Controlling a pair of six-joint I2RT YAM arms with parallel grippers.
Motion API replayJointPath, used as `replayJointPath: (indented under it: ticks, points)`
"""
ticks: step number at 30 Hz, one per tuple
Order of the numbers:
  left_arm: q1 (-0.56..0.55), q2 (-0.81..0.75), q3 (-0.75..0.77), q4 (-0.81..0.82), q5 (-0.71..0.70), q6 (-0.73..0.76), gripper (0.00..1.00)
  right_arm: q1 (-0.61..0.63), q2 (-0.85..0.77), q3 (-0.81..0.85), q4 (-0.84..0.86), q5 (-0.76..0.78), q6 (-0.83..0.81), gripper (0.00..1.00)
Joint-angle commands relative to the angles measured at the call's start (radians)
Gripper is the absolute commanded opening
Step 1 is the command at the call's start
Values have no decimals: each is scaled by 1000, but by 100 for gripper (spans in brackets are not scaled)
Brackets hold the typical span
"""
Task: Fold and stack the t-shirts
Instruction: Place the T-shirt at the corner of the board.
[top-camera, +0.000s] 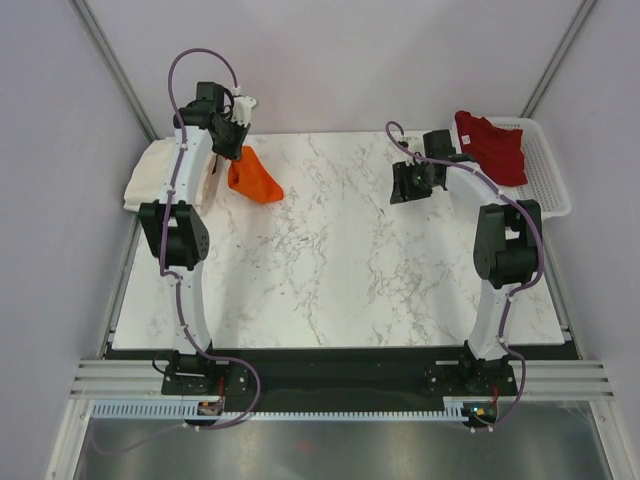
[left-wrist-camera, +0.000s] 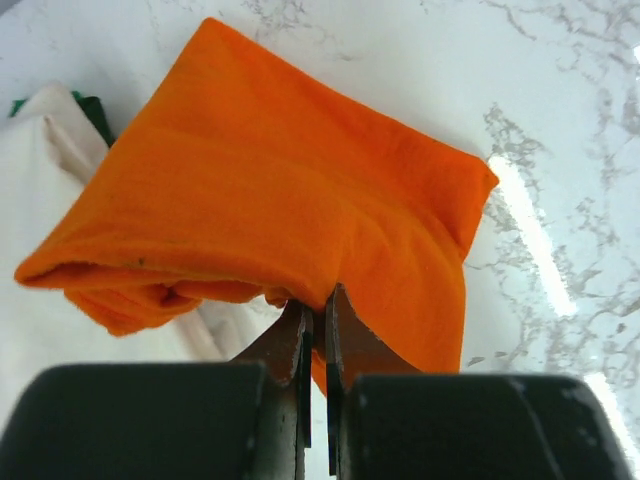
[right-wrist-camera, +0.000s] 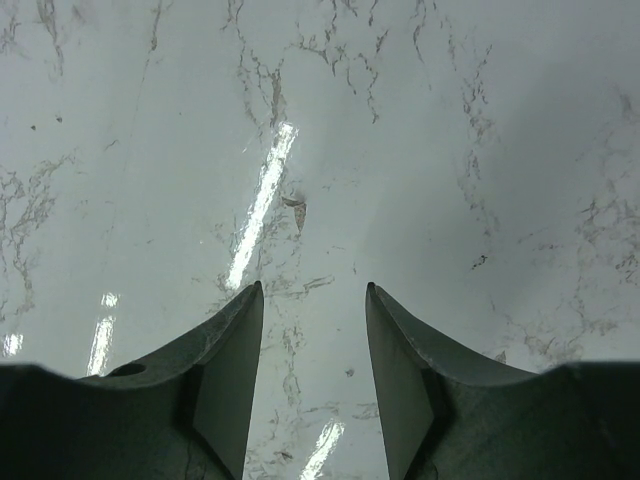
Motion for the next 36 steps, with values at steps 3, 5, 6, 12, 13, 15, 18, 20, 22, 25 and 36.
replayJointPath:
  ticks: [3,5,6,12,13,15,18,20,22,25,36]
  points:
    - [-3,-69,96,-14,-126,175,2,2,-35,-2,31,-3,7,54]
    - [-3,-79,99,-12,-157,214,2,2,-43,-12,34,-3,8,54]
    - [-3,-81,99,-14,-170,256,2,4,-44,-16,36,-4,8,54]
    - [9,-92,162,-14,-247,366,2,2,-57,-41,52,-9,17,54]
    - [12,-92,172,-14,-256,376,2,4,-60,-45,56,-9,24,54]
    - [14,-101,189,-14,-287,409,2,2,-61,-53,59,-9,25,54]
    - [21,-110,203,-15,-319,436,2,2,-63,-62,63,-13,33,54]
    - [34,-118,203,-14,-330,449,2,2,-66,-65,65,-16,34,54]
    - [46,-122,205,-14,-338,452,2,4,-63,-62,66,-18,36,54]
    - [82,-121,206,-11,-352,450,2,5,-60,-59,71,-19,40,54]
    - [192,-87,209,20,-391,465,2,11,-64,-70,79,-18,40,55]
